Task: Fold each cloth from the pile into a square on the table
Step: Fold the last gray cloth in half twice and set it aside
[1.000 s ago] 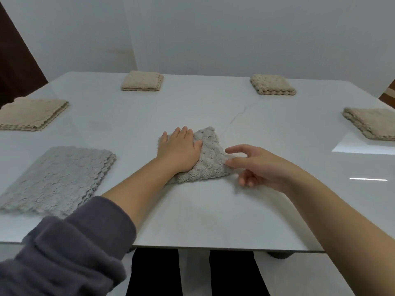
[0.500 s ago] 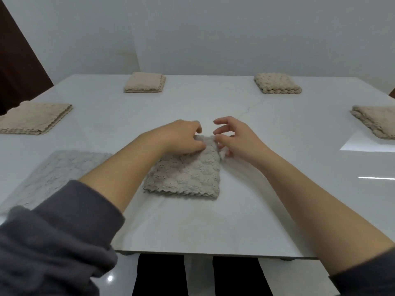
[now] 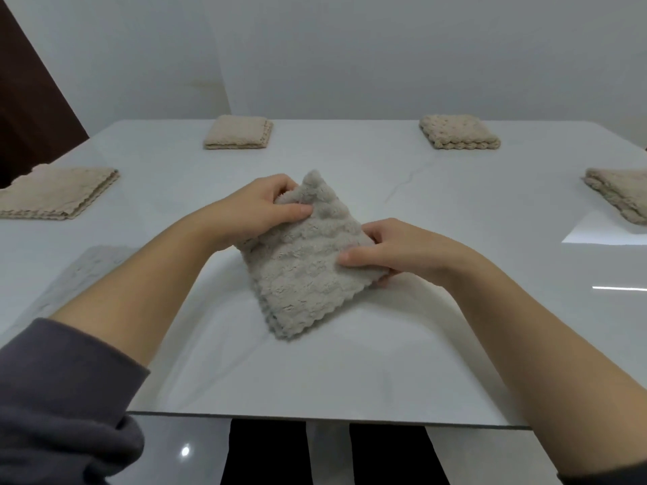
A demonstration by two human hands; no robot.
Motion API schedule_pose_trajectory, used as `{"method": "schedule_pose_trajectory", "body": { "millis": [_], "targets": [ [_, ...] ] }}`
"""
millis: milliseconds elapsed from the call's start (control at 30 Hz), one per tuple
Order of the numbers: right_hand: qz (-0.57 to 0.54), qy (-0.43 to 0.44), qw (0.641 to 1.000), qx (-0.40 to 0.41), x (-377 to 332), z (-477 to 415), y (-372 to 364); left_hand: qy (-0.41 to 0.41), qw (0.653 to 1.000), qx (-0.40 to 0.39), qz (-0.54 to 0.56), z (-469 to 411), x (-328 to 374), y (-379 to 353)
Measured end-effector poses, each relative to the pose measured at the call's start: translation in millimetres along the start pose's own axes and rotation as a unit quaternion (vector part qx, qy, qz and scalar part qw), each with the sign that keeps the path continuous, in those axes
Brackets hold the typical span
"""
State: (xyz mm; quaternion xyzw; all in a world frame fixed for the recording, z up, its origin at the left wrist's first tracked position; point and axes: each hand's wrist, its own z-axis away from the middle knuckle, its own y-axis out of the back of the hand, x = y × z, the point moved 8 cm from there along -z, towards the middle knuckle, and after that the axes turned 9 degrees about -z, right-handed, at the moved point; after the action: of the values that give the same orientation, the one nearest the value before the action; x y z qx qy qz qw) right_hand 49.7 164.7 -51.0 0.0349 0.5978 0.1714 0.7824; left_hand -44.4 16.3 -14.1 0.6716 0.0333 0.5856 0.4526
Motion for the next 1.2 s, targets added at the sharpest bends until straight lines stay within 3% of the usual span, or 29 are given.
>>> {"method": "schedule_pose_trajectory", "body": {
  "millis": [100, 200, 300, 467, 567, 667, 767, 933, 1200],
  "targets": [
    [-0.063, -0.010, 0.998, 0.029, 4, -3, 13, 0.037, 0.996, 0.003, 0.079, 4, -14, 6],
    [-0.177, 0.016, 0.980, 0.093, 3, -5, 32, 0.051, 0.988, -0.148, 0.020, 20, -16, -5],
    [-0.201, 0.033, 0.977, 0.066, -1, -8, 28, 0.043, 0.958, -0.282, -0.044, 37, -8, -14],
    [-0.119, 0.014, 0.993, 0.023, -10, -10, 16, 0.058, 0.984, -0.169, -0.024, 15, 15, -25],
    [-0.109, -0.048, 0.993, -0.006, 5, -7, 20, 0.071, 0.993, -0.066, 0.060, 5, 7, -27],
    [-0.187, -0.047, 0.979, 0.066, 19, -9, 44, 0.047, 0.992, -0.009, 0.118, 8, 0, -25],
    [-0.336, 0.032, 0.934, 0.114, 15, -13, 58, -0.027, 0.994, 0.035, 0.097, 17, 8, -21],
    [-0.349, 0.154, 0.917, 0.117, -3, -11, 55, -0.157, 0.987, 0.044, 0.002, 35, 36, 2],
    [-0.304, 0.206, 0.927, 0.073, -23, -4, 51, -0.193, 0.962, -0.009, -0.191, 40, 65, 22]
  ]
}}
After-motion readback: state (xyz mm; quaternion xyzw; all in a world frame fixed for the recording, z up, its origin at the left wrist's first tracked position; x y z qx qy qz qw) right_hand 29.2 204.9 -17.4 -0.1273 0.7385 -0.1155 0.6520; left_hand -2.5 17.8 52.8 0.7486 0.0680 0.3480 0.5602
